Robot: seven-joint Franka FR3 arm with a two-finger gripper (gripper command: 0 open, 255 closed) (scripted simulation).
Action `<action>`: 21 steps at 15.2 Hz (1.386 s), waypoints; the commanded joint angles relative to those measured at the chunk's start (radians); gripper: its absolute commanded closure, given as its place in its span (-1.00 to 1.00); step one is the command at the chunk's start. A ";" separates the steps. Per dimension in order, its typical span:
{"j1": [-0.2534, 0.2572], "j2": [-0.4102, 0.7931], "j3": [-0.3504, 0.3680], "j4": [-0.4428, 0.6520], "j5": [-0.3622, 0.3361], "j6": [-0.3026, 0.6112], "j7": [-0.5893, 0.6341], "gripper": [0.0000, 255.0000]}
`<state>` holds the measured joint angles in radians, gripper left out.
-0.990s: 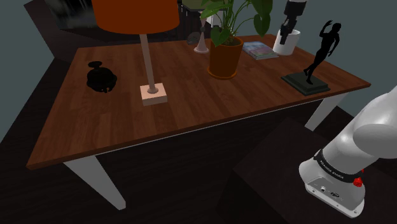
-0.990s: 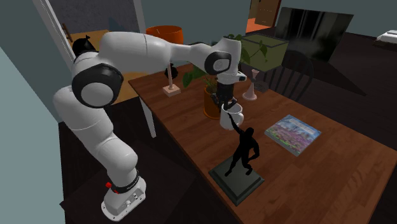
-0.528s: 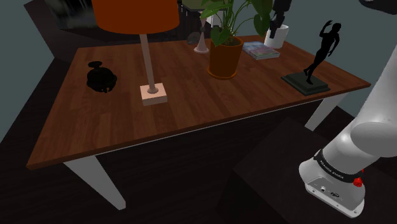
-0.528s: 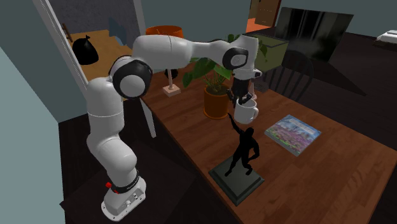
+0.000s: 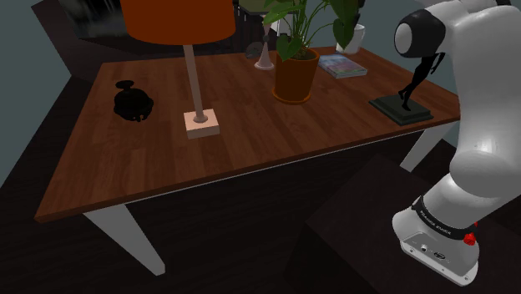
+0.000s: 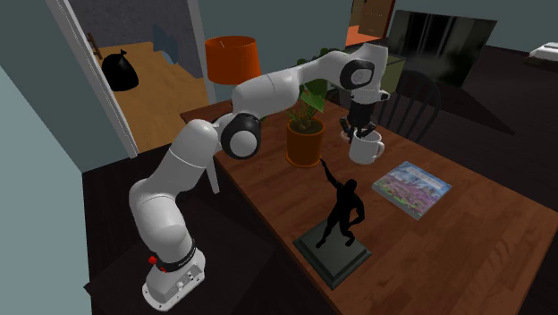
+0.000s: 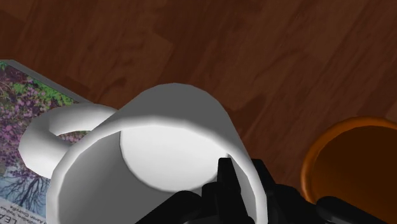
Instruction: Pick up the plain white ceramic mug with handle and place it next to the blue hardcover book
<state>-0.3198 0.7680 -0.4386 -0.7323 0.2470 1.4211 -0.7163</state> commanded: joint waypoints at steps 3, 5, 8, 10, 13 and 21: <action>0.012 0.003 0.000 -0.054 0.001 0.053 -0.006 1.00; 0.028 -0.016 -0.003 -0.119 -0.003 0.095 -0.010 1.00; 0.046 -0.036 -0.006 -0.196 -0.007 0.150 -0.014 1.00; 0.055 -0.044 -0.008 -0.239 -0.009 0.184 -0.016 1.00; 0.066 -0.052 -0.009 -0.295 -0.010 0.230 -0.019 1.00; 0.086 -0.054 -0.007 -0.410 -0.007 0.339 -0.025 1.00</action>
<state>-0.2372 0.7161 -0.4454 -1.1230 0.2394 1.7429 -0.7404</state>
